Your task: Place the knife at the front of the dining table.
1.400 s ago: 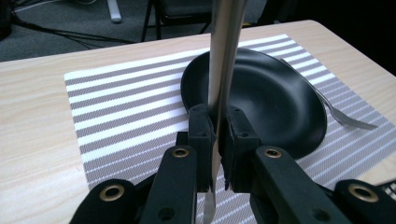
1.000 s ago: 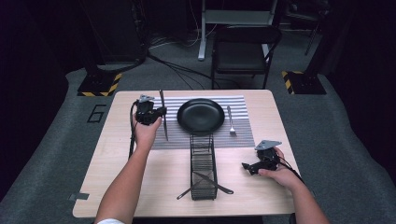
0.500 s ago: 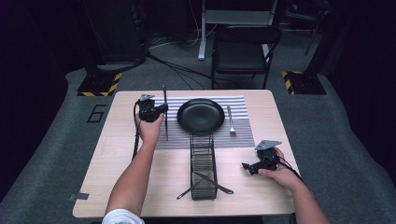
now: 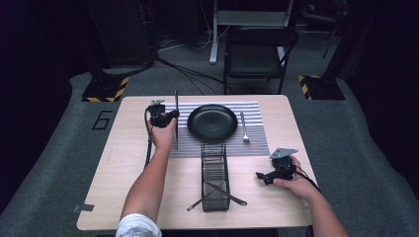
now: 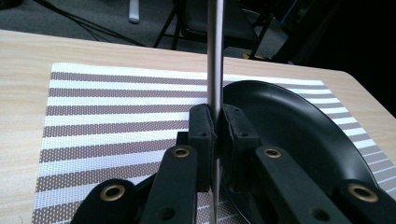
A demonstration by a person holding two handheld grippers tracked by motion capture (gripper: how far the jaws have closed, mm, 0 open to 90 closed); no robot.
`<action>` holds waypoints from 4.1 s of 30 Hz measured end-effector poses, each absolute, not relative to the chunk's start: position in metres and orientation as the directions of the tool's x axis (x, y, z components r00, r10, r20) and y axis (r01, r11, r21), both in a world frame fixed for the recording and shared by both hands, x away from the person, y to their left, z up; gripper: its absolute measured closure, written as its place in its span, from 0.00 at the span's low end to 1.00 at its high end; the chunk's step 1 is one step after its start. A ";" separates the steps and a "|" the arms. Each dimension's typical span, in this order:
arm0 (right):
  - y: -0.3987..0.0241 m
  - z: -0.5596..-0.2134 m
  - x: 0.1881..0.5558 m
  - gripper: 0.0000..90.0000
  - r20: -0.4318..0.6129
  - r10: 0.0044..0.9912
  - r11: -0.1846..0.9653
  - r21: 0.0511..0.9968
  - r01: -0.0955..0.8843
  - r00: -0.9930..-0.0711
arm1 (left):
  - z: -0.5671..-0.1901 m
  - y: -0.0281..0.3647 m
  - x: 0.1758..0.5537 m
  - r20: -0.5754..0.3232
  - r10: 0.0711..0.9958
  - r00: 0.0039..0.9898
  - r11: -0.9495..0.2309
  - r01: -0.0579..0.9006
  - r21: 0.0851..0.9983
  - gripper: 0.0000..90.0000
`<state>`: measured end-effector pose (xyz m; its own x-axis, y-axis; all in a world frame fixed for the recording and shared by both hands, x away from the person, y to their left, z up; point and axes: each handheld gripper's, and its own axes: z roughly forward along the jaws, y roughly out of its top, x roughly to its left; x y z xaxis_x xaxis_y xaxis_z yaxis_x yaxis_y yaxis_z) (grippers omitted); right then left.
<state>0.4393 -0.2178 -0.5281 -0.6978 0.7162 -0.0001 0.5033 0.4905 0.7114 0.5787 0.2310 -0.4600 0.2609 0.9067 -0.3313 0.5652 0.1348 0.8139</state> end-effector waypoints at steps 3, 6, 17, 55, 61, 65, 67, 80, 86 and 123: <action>-0.218 -0.528 0.439 0.00 -0.002 0.716 0.491 0.712 0.502 -0.699 | -0.465 0.231 0.582 -0.339 0.910 0.241 0.156 0.557 0.816 0.93; -0.218 -0.528 0.439 0.00 0.000 0.716 0.490 0.712 0.503 -0.698 | -0.470 0.229 0.585 -0.350 0.913 0.211 0.179 0.563 0.807 0.93; -0.218 -0.528 0.439 0.00 0.000 0.716 0.491 0.710 0.504 -0.698 | -0.481 0.224 0.590 -0.354 0.919 0.170 0.205 0.562 0.801 0.93; -0.218 -0.528 0.439 0.00 -0.002 0.718 0.491 0.710 0.505 -0.696 | -0.521 0.229 0.605 -0.396 0.917 0.049 0.280 0.629 0.725 0.93; -0.217 -0.528 0.438 0.00 0.005 0.723 0.485 0.709 0.511 -0.691 | -0.521 0.229 0.608 -0.397 0.917 0.022 0.290 0.645 0.707 0.93; -0.217 -0.528 0.438 0.00 0.004 0.723 0.485 0.709 0.511 -0.691 | -0.523 0.230 0.609 -0.403 0.915 0.003 0.302 0.656 0.691 0.93; -0.217 -0.528 0.438 0.00 0.005 0.723 0.485 0.709 0.512 -0.691 | -0.524 0.232 0.610 -0.408 0.913 -0.003 0.306 0.665 0.681 0.92; -0.217 -0.528 0.438 0.00 0.005 0.723 0.484 0.709 0.512 -0.691 | -0.522 0.239 0.608 -0.393 0.920 0.002 0.292 0.664 0.688 0.88; -0.217 -0.528 0.438 0.00 0.005 0.723 0.485 0.709 0.512 -0.691 | -0.518 0.247 0.603 -0.391 0.920 -0.009 0.303 0.649 0.698 0.86; -0.217 -0.528 0.438 0.00 0.003 0.721 0.487 0.709 0.510 -0.693 | -0.443 0.313 0.509 -0.337 0.922 0.193 0.170 0.579 0.797 0.77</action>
